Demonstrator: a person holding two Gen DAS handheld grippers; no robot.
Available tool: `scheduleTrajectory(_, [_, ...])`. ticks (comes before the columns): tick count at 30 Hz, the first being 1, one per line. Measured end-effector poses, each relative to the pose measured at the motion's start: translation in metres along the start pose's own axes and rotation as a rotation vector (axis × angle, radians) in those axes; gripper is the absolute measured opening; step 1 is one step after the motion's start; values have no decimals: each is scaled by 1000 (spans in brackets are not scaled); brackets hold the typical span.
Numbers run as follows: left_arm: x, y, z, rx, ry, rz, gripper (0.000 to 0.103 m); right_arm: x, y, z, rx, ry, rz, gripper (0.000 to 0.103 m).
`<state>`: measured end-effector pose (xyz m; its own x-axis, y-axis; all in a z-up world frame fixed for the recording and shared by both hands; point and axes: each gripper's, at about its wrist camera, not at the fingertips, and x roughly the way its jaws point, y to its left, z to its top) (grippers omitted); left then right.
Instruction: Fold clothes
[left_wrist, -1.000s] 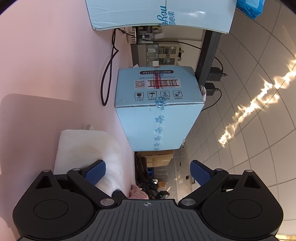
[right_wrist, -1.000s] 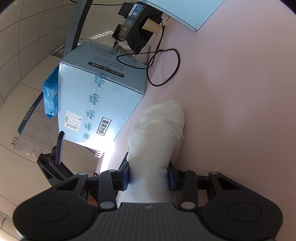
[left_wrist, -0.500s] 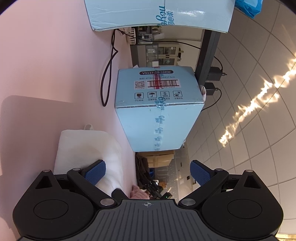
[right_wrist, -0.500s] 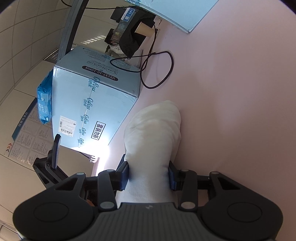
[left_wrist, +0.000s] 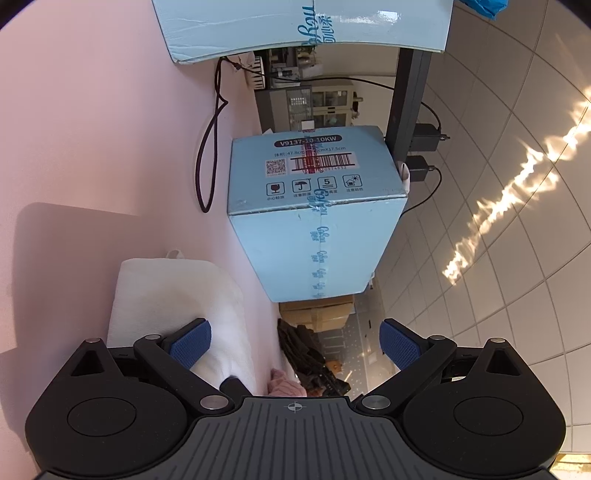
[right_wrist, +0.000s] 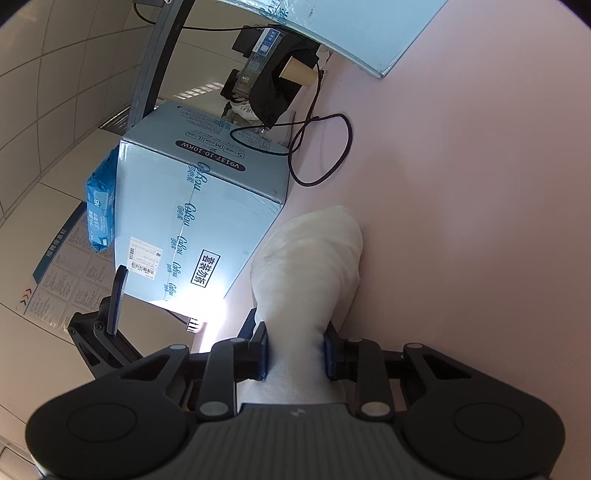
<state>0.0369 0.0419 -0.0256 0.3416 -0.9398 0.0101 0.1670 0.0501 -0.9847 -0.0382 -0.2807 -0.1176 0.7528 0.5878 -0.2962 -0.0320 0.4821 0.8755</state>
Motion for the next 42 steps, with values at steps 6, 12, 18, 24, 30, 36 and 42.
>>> scheduleTrajectory(6, [-10,5,3,-50,-40,-64,99,-8,9,-1,25,-27,42,27])
scheduleTrajectory(12, [-19,2,3,-24,-116,-20,99,-27,20,1,26,-125,79,27])
scheduleTrajectory(18, [-11,1,2,12,-104,93,99,-65,36,14,8,-227,174,26])
scheduleTrajectory(24, [0,-10,-8,155,-78,168,99,-95,78,23,-57,-301,287,26])
scheduleTrajectory(30, [16,-25,-25,340,-17,300,99,-93,129,24,-149,-298,363,26])
scheduleTrajectory(36, [34,-49,-57,702,-23,584,99,-72,159,17,-160,-238,414,26])
scheduleTrajectory(42, [-12,-68,-92,854,-53,413,99,-78,177,17,-161,-237,502,26])
